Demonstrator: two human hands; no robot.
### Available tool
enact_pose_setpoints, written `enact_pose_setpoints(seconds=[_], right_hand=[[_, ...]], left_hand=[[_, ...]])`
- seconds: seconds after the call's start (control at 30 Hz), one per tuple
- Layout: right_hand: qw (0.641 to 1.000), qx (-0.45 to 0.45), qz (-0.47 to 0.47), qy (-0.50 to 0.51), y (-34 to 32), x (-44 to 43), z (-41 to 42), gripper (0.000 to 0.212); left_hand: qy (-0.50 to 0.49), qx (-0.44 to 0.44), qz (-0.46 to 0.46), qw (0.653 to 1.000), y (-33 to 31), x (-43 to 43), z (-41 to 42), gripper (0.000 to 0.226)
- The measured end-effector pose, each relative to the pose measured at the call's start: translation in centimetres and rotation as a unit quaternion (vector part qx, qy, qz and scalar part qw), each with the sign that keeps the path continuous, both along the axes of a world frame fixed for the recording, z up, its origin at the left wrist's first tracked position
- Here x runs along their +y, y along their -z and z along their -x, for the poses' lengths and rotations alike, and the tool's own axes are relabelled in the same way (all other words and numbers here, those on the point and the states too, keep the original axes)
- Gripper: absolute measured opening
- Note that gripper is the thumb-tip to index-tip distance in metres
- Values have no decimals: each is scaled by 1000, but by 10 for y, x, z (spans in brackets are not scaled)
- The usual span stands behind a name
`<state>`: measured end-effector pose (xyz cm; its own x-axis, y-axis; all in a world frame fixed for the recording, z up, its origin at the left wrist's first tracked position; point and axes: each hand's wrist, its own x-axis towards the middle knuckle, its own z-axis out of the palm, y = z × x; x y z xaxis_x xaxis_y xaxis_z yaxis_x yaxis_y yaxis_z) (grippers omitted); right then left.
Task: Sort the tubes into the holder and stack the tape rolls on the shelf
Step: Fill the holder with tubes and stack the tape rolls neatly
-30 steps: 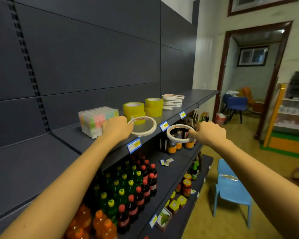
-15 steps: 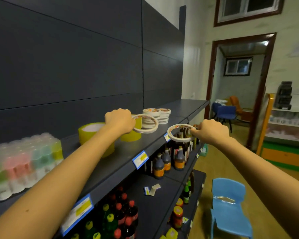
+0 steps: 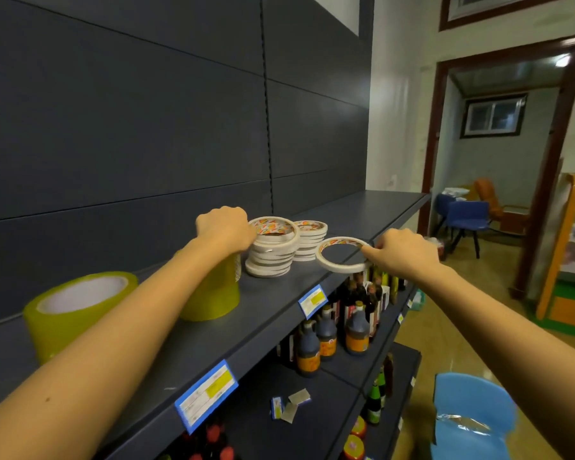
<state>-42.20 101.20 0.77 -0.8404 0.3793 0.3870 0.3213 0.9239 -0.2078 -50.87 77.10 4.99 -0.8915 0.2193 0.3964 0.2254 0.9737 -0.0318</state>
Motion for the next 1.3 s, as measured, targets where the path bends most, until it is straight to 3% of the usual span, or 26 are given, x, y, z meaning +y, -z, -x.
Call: enact_pose_setpoints(seconds=[0.6, 0.87, 0.93, 1.0, 1.13, 1.3], right_hand=[[980, 29, 15, -195, -30, 109, 157, 47], [962, 7, 20, -273, -25, 85, 203, 49], [959, -9, 10, -282, -23, 80, 212, 51], [957, -19, 3, -289, -20, 78, 220, 53], [952, -12, 13, -304, -18, 77, 232, 56], [950, 13, 24, -312, -17, 81, 243, 57]], left_hand=[[-185, -11, -37, 982, 15, 93, 71, 28], [-223, 136, -56, 964, 16, 89, 56, 35], [-208, 163, -65, 962, 15, 87, 51, 30], [-134, 182, -25, 974, 14, 88, 49, 24], [-11, 119, 34, 992, 17, 91, 52, 34], [-50, 111, -2, 993, 26, 87, 59, 32]])
